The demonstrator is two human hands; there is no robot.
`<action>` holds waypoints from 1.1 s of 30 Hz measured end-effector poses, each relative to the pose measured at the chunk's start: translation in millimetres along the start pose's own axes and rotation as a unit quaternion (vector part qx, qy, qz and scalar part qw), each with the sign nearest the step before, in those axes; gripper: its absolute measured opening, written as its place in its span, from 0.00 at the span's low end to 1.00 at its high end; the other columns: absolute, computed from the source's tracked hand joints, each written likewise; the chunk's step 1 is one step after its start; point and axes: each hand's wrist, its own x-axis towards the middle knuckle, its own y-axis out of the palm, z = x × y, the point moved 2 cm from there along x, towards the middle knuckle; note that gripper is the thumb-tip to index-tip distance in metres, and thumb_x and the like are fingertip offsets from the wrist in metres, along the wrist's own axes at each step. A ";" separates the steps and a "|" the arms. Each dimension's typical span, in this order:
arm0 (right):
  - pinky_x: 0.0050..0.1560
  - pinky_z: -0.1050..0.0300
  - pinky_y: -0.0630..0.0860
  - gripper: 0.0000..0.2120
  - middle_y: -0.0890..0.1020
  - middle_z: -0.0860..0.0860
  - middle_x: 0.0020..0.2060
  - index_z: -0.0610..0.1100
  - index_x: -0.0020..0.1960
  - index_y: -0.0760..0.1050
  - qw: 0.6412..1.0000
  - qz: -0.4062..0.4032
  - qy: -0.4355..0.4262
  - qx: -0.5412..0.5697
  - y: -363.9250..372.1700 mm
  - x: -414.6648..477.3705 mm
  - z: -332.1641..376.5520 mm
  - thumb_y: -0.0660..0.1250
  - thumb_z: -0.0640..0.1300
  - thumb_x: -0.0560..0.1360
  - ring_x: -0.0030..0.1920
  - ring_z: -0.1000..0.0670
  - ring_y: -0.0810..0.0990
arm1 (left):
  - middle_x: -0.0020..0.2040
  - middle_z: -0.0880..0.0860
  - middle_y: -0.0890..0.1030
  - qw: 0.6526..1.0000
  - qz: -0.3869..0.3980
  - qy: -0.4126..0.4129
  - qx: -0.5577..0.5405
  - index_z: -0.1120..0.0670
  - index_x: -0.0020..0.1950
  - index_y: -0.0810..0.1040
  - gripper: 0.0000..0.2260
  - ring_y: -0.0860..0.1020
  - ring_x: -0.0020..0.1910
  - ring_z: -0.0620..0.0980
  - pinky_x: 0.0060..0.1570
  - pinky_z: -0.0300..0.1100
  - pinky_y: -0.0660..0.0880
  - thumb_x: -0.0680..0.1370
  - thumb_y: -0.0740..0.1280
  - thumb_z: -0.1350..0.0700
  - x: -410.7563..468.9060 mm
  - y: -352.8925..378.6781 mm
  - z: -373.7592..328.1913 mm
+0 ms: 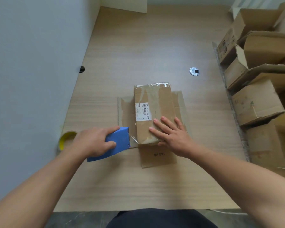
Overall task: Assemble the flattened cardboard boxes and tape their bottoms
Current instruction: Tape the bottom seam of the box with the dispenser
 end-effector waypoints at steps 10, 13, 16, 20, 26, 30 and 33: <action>0.72 0.45 0.27 0.31 0.36 0.64 0.76 0.66 0.78 0.43 0.998 0.022 0.040 0.047 -5.2 1.7 8.6 0.55 0.61 0.81 0.75 0.56 0.30 | 0.55 0.49 0.81 0.997 -0.058 -0.014 0.046 0.33 0.72 0.61 0.26 0.78 0.53 0.55 0.42 0.44 0.66 0.75 0.60 0.45 10.9 2.1 -47.0; 0.72 0.44 0.28 0.30 0.41 0.61 0.79 0.65 0.79 0.46 0.997 0.023 0.055 0.059 -7.0 1.7 13.5 0.54 0.63 0.81 0.79 0.53 0.35 | 0.49 0.50 0.80 0.996 -0.060 -0.045 0.045 0.37 0.69 0.66 0.23 0.78 0.48 0.57 0.38 0.43 0.66 0.74 0.60 0.49 6.8 5.1 -59.3; 0.73 0.42 0.30 0.29 0.44 0.60 0.80 0.64 0.79 0.49 0.994 0.017 0.067 0.086 -11.1 0.4 18.6 0.55 0.63 0.81 0.80 0.51 0.37 | 0.40 0.50 0.73 0.994 -0.063 -0.079 0.050 0.41 0.66 0.68 0.21 0.73 0.41 0.57 0.30 0.42 0.59 0.74 0.60 0.52 9.3 11.3 -72.3; 0.74 0.42 0.30 0.29 0.46 0.60 0.80 0.65 0.78 0.52 0.990 0.013 0.069 0.122 -12.6 -5.3 24.2 0.57 0.63 0.81 0.80 0.53 0.38 | 0.46 0.52 0.79 0.993 -0.063 -0.090 0.039 0.41 0.73 0.62 0.23 0.76 0.46 0.57 0.36 0.43 0.65 0.78 0.59 0.50 10.9 24.7 -76.2; 0.75 0.46 0.32 0.27 0.50 0.60 0.80 0.64 0.77 0.57 0.978 0.005 0.101 0.183 -23.7 -6.9 26.2 0.58 0.64 0.80 0.79 0.56 0.41 | 0.49 0.52 0.78 0.989 -0.128 -0.077 -0.009 0.36 0.78 0.48 0.28 0.78 0.47 0.56 0.39 0.45 0.68 0.81 0.57 0.44 -9.8 40.7 -30.3; 0.79 0.46 0.42 0.27 0.52 0.56 0.81 0.61 0.78 0.59 0.956 -0.064 0.161 0.238 -35.0 -6.8 27.0 0.60 0.59 0.81 0.80 0.52 0.43 | 0.47 0.53 0.69 0.988 -0.121 -0.094 -0.026 0.39 0.80 0.39 0.33 0.75 0.43 0.57 0.40 0.47 0.72 0.81 0.56 0.50 -24.6 52.9 -3.2; 0.79 0.46 0.46 0.27 0.51 0.56 0.81 0.59 0.78 0.59 0.936 -0.096 0.197 0.276 -36.6 -7.7 32.7 0.62 0.58 0.81 0.80 0.51 0.42 | 0.47 0.54 0.70 0.980 -0.123 -0.121 -0.095 0.40 0.80 0.38 0.35 0.73 0.44 0.56 0.42 0.49 0.72 0.82 0.58 0.52 -30.5 64.1 8.0</action>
